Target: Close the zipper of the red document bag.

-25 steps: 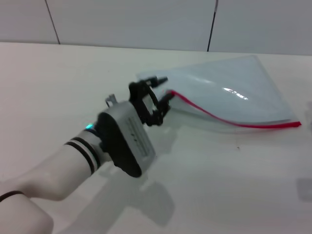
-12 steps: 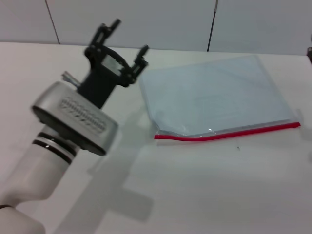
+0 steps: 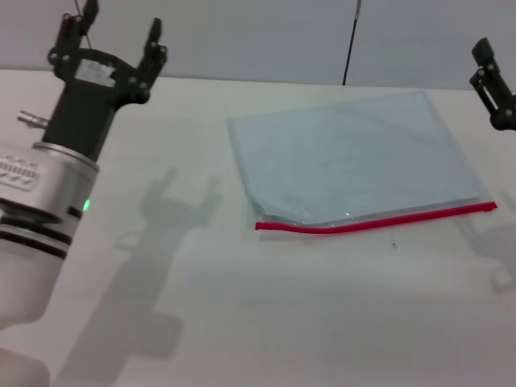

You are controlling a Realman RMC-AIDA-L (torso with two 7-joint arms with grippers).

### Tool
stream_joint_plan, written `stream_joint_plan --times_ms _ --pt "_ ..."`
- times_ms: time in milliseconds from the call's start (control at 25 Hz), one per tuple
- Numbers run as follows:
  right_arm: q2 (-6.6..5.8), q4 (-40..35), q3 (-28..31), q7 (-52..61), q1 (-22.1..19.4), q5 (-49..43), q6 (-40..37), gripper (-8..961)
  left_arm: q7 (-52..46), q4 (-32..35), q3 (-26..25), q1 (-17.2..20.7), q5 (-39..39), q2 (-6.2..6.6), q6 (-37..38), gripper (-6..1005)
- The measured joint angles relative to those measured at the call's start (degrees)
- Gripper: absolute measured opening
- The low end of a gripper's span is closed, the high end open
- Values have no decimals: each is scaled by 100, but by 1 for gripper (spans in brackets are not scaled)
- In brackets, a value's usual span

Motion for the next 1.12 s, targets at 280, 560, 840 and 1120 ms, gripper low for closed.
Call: stream_joint_plan --times_ms 280,560,840,1120 --pt "0 -149 -53 529 -19 7 -272 745 -1350 -657 -20 -167 -323 6 -553 780" --pt "0 -166 18 569 -25 92 -232 744 -1375 -736 41 -201 -736 -14 -647 775" --pt "12 -244 203 808 -72 433 -140 742 -1381 -758 40 -235 -955 -21 -601 770" --pt "10 -243 219 864 -78 622 106 741 -1383 -822 57 -261 -979 -19 -586 770"
